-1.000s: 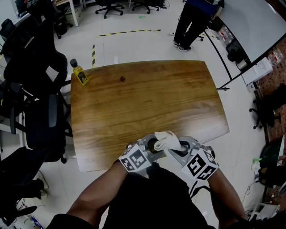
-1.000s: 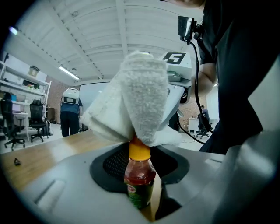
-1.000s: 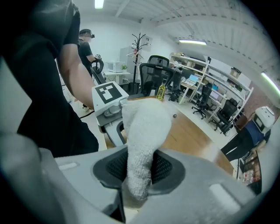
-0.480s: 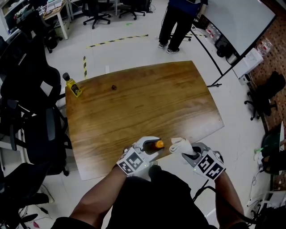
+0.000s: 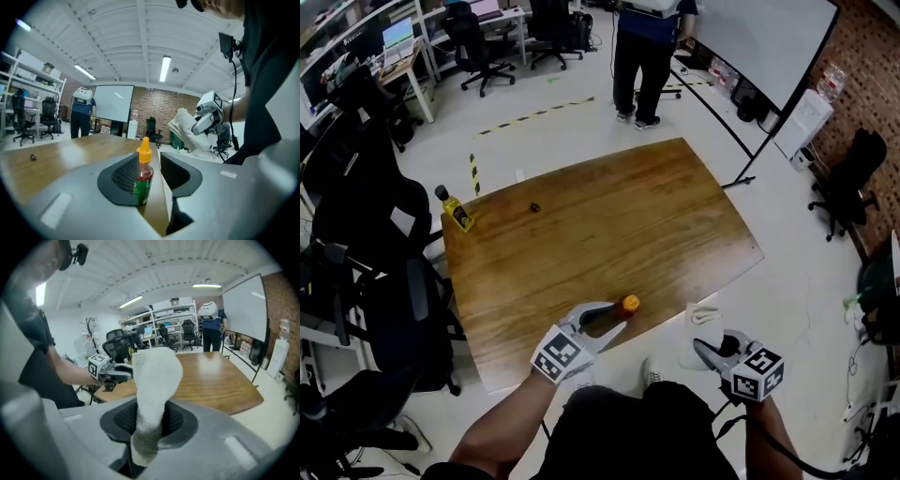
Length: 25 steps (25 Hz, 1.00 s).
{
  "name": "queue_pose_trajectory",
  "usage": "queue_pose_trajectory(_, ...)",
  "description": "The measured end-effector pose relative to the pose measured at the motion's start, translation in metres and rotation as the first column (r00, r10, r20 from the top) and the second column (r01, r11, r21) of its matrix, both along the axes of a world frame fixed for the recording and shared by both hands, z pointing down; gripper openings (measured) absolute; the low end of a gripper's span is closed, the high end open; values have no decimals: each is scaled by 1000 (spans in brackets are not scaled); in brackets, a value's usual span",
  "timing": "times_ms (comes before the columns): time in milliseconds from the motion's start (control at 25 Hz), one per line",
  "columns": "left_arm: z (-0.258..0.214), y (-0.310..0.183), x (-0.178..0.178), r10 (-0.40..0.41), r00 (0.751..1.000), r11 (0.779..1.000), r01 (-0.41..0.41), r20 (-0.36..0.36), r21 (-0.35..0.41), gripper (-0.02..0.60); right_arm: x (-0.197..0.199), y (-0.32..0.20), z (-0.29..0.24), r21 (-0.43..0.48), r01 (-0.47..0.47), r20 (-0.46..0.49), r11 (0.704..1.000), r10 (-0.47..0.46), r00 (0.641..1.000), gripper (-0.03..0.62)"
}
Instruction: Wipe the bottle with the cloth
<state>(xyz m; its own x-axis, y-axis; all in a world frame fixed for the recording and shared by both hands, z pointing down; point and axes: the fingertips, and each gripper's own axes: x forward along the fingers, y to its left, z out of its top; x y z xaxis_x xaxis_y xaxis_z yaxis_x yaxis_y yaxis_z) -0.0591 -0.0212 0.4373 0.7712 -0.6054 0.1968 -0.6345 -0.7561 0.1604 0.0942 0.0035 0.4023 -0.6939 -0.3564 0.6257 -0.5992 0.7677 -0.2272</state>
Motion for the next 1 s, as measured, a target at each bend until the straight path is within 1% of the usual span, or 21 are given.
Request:
queue_pose_trajectory(40, -5, 8, -6, -32, 999, 999, 31, -5, -19, 140, -2, -1, -4, -16, -20, 55, 1000, 21, 998, 75)
queue_pose_trajectory(80, -9, 14, -12, -75, 997, 996, 75, 0, -42, 94, -5, -4, -7, -31, -31, 110, 999, 34, 993, 75)
queue_pose_trajectory(120, -10, 21, -19, -129, 992, 988, 129, 11, -79, 49, -6, -7, -9, -49, -34, 160, 998, 41, 986, 75)
queue_pose_trajectory(160, -9, 30, -23, -187, 982, 973, 189, 24, -135, 16, -6, -8, -11, -69, -32, 198, 997, 45, 979, 75)
queue_pose_trajectory(200, -6, 40, -23, -244, 969, 948, 246, 35, -200, 17, -4, -8, -13, -88, -25, 226, 996, 44, 973, 75)
queue_pose_trajectory(240, -3, 49, -22, -298, 954, 920, 298, 41, -256, 16, -3, -8, -15, -99, -8, 249, 995, 32, 968, 75)
queue_pose_trajectory(280, -2, 56, -21, -350, 936, 891, 347, 42, -293, 15, -3, -8, -16, -101, 21, 267, 995, 7, 964, 75)
queue_pose_trajectory(320, -3, 62, -20, -400, 916, 866, 391, 37, -312, 16, -2, -8, -18, -93, 57, 280, 994, -28, 959, 75)
queue_pose_trajectory(400, -9, 74, -10, -486, 874, 827, 462, 5, -320, 15, 3, -7, -22, -59, 123, 301, 991, -100, 948, 75)
queue_pose_trajectory(480, -19, 83, 14, -543, 839, 803, 506, -38, -313, 15, 19, -6, -27, -25, 164, 327, 986, -147, 934, 75)
queue_pose_trajectory(560, -29, 90, 45, -570, 820, 795, 530, -62, -296, 15, 40, -7, -31, -20, 189, 360, 982, -169, 917, 75)
queue_pose_trajectory(640, -39, 98, 73, -588, 806, 786, 549, -70, -284, 15, 58, -5, -33, -40, 219, 390, 975, -187, 902, 75)
queue_pose_trajectory(760, -50, 117, 104, -632, 770, 757, 588, -88, -284, 15, 80, 3, -36, -51, 268, 393, 962, -228, 891, 75)
queue_pose_trajectory(880, -54, 135, 123, -663, 744, 729, 615, -85, -300, 15, 92, 10, -42, -56, 302, 406, 952, -255, 878, 75)
queue_pose_trajectory(1000, -58, 143, 127, -690, 720, 703, 641, -74, -310, 15, 93, 17, -50, -48, 327, 429, 944, -276, 860, 75)
